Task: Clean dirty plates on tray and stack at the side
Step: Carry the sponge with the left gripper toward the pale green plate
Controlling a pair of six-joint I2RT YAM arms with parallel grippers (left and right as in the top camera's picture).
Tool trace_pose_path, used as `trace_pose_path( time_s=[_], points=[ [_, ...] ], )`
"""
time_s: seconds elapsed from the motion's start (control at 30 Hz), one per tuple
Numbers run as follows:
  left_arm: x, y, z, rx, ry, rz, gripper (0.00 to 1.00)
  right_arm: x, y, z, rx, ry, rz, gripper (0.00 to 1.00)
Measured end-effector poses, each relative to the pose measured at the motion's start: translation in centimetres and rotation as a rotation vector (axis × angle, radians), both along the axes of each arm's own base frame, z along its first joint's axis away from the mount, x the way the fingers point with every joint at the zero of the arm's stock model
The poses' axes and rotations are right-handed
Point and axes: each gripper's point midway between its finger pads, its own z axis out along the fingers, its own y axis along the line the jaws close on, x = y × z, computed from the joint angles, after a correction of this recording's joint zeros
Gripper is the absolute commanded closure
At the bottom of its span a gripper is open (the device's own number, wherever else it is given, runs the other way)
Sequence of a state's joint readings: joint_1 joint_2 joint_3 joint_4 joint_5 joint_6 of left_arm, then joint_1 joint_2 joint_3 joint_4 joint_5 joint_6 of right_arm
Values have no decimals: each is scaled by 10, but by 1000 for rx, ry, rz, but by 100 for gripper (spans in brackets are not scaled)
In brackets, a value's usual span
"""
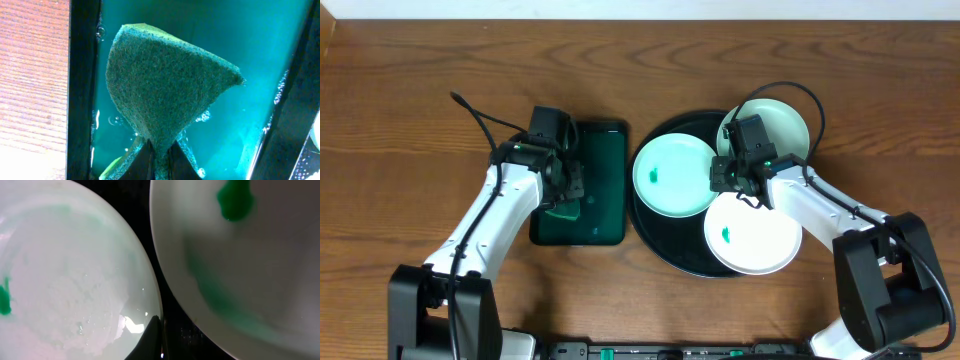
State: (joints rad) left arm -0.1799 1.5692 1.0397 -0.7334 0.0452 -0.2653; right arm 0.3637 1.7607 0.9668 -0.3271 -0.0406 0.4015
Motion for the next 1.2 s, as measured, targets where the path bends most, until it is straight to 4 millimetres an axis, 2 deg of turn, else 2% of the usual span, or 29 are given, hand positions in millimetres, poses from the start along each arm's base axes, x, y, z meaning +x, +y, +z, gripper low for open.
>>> trace_pose_path(
  time_s=[0.77,0.9,1.0,1.2],
  points=[
    [1,0,0,0,-3,0,93,0,0,0,0,0,0,99],
    [-5,2,2,12,23,2,93,0,0,0,0,-1,0,99],
    [0,2,17,18,18,3,93,0,0,0,0,-1,0,99],
    [37,-3,67,0,-117,7,93,0,0,0,0,-1,0,99]
  ],
)
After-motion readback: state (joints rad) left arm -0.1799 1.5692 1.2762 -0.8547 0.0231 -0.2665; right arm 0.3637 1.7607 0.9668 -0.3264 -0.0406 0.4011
